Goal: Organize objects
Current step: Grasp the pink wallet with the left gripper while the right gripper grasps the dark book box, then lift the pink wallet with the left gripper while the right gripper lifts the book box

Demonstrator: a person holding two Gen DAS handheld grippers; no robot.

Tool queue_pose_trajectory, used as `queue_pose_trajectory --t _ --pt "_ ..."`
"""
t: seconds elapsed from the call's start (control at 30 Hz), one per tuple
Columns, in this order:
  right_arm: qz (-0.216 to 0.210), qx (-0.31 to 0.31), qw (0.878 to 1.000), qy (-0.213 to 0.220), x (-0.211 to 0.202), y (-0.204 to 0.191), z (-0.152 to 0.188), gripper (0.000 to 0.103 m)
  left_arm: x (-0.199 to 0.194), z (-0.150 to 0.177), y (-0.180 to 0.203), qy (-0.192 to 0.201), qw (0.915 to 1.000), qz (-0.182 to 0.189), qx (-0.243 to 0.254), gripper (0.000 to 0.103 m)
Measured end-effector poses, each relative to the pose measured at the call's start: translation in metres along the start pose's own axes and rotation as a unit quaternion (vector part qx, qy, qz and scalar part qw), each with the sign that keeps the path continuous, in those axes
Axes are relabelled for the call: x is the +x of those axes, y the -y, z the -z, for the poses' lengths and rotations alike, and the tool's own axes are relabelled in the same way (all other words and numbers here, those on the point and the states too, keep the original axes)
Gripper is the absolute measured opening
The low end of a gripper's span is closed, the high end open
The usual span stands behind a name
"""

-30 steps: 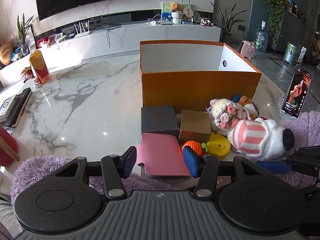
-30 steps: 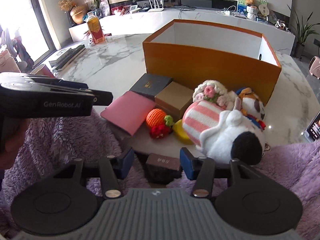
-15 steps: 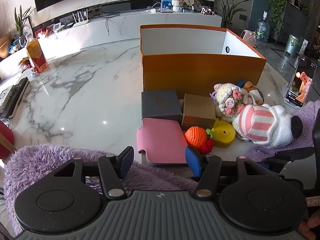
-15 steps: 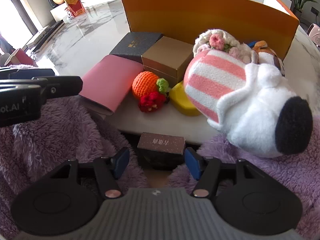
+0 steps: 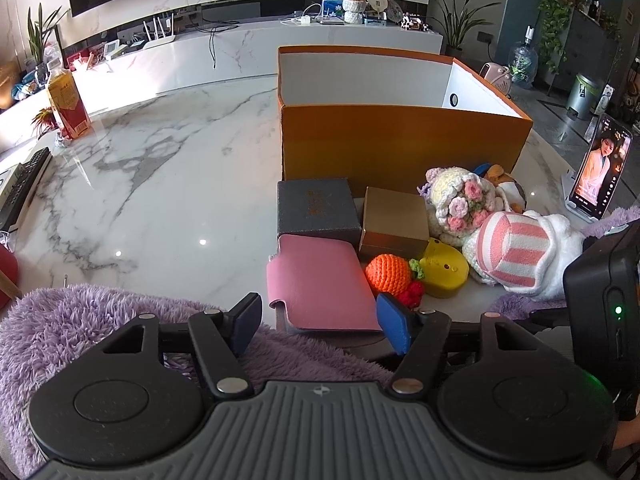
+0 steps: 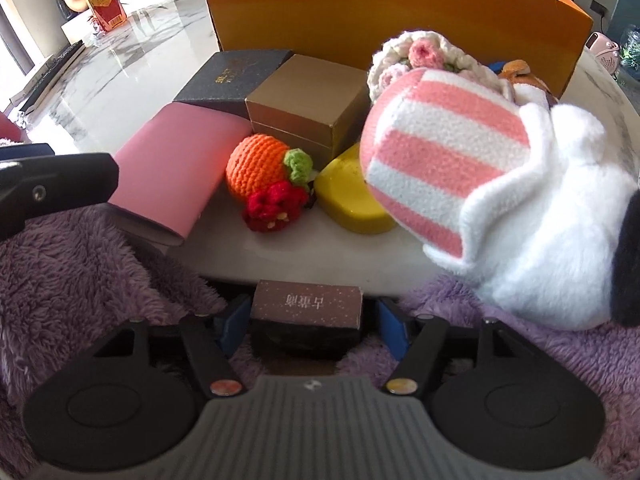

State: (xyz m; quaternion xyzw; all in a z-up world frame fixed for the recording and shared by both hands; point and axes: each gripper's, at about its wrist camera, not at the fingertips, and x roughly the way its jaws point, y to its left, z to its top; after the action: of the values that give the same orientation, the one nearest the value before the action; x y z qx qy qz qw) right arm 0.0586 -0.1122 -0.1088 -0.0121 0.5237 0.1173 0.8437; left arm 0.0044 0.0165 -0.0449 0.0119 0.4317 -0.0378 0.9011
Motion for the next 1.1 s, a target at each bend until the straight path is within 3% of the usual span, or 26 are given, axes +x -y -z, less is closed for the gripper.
queue_pose_trajectory --t 0.17,0.33,0.63,0.73,1.0,1.1 --pt "-0.010 0.005 1.000 0.002 -0.005 0.005 -0.002 0.061 0.001 -0.001 0.000 0.002 0.9999 0.017 -0.003 0.083" --pt "-0.022 -0.006 0.999 0.028 -0.028 0.005 -0.005 0.061 0.000 -0.005 -0.005 0.010 0.9999 0.003 -0.010 0.083" --pt "-0.067 0.029 0.995 0.069 -0.074 0.024 -0.025 0.061 -0.009 -0.015 -0.017 0.024 0.9993 -0.014 -0.027 0.083" --pt "-0.090 0.042 0.991 0.089 -0.094 0.032 -0.035 0.061 -0.004 -0.017 -0.014 0.013 0.9998 -0.014 -0.009 0.084" --pt "-0.098 0.043 0.983 0.152 -0.132 0.040 -0.070 0.061 0.024 -0.026 0.008 -0.033 0.9985 -0.002 0.043 0.090" --pt "-0.094 0.040 0.981 0.167 -0.133 0.040 -0.084 0.061 0.039 -0.026 0.017 -0.054 0.9963 -0.018 0.064 0.090"
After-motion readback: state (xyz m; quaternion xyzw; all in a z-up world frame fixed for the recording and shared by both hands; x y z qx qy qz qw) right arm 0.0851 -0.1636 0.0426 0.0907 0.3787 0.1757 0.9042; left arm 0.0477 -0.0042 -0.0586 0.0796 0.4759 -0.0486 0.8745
